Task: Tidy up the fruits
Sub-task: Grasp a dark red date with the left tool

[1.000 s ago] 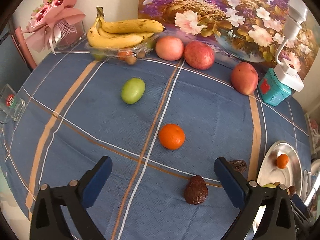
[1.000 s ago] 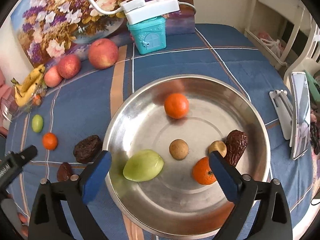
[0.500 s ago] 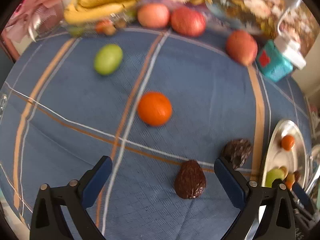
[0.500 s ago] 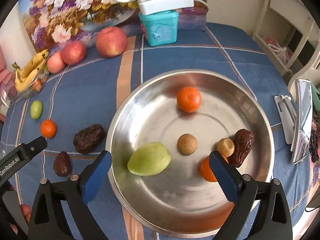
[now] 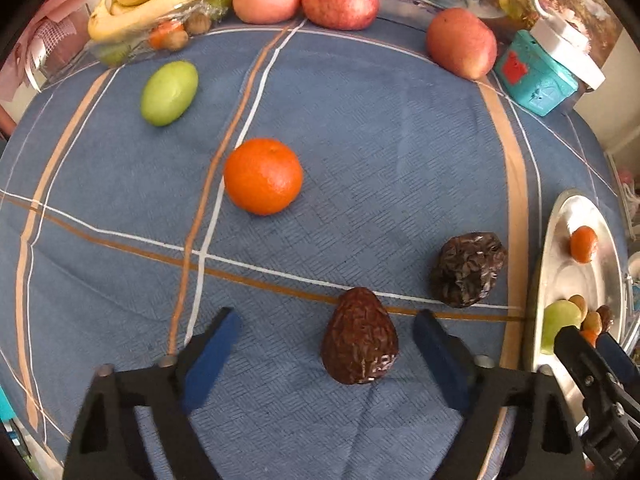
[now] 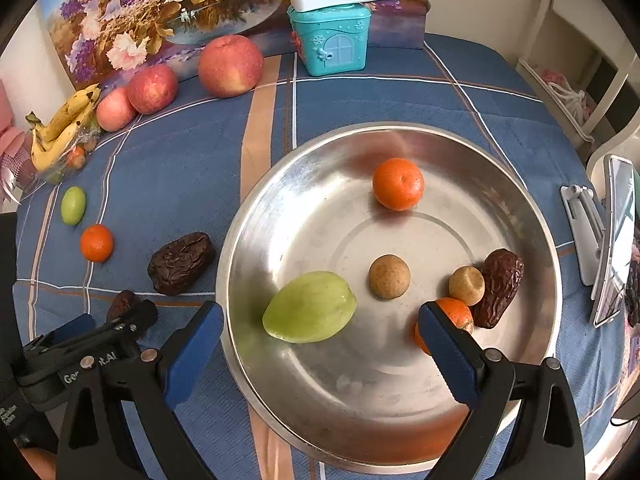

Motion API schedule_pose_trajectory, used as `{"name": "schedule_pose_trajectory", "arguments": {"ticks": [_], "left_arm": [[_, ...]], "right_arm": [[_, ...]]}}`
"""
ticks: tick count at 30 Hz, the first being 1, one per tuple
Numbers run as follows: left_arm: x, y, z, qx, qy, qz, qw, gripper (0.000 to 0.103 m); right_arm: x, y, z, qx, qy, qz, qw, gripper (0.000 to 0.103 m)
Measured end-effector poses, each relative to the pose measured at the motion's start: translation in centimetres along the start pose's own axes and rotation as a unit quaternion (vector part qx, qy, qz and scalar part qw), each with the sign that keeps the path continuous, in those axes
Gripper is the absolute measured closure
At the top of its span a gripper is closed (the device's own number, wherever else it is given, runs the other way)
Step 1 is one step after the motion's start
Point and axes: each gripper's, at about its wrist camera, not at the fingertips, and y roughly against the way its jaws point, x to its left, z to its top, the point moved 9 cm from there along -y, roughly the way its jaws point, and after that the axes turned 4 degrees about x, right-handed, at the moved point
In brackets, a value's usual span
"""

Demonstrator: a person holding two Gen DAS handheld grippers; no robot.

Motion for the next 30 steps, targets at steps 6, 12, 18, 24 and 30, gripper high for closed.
{"name": "schedule_pose_trajectory", "arguments": {"ticks": [6,12,18,24,30], "left_arm": [[-2.0,0.8,0.0,0.000,-0.015,-0.029,0.9995,0.045],[-3.1,1.2,0.1,-0.002,-0.019,-0.046,0.9987,0.066],[-1.2,3.6,0.9,-0.030,0.010,-0.059,0.9977,0.066],[1.2,4.7,1.5,-0.044,0.049,-0.078,0.9948,0.066],[4.4,5.5,1.4,-0.058,0.079,-0.091,0.9909,0.066]], "right_arm": [[0.0,0.0,0.1,0.000,0.000,0.001,1.000,0.005],[-0.1,0.0,0.2,-0.002,0.000,0.000,1.000,0.005],[-0.3,-0.1,0.2,-0.001,-0.003,0.000,1.000,0.005],[0.0,-0.3,0.1,-0.001,-0.004,0.017,1.000,0.005],[1.9,-0.2,0.6,-0.015,0.025,0.030,0.999,0.005]]}}
